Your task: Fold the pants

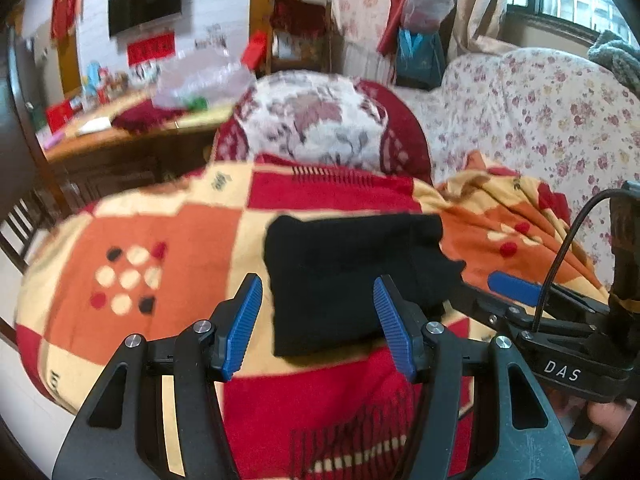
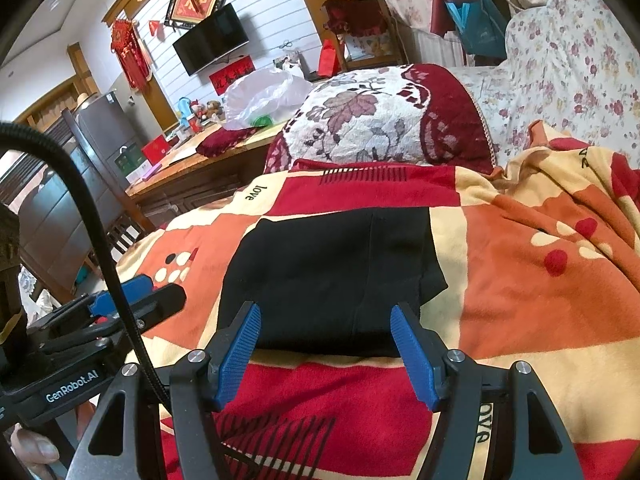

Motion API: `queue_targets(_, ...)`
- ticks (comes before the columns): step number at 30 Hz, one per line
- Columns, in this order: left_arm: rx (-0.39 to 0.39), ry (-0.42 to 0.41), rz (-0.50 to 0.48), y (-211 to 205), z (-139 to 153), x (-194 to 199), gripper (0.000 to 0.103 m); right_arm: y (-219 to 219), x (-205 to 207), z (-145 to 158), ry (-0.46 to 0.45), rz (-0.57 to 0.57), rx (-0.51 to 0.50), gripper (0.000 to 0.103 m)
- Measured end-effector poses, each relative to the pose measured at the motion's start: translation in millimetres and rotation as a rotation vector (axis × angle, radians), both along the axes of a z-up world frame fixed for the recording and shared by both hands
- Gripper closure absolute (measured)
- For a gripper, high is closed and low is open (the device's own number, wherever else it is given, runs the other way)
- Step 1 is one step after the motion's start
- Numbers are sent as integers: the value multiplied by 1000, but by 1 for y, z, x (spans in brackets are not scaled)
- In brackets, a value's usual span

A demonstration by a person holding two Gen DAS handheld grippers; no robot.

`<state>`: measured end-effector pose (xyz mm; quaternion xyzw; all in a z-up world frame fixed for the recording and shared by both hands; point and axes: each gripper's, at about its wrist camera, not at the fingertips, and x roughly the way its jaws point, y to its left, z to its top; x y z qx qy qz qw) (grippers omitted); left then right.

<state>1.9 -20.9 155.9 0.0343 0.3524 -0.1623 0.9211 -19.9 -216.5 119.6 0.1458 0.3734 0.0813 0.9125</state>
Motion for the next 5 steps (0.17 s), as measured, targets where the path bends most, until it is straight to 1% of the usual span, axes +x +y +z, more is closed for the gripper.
queue_targets(2, -12, 2, -10, 4, 4, 0, 45, -1, 0, 0, -1, -3, -3, 37)
queue_targets(5, -18, 18, 8, 12, 6, 1, 45, -5, -4, 3, -6, -13, 0, 37)
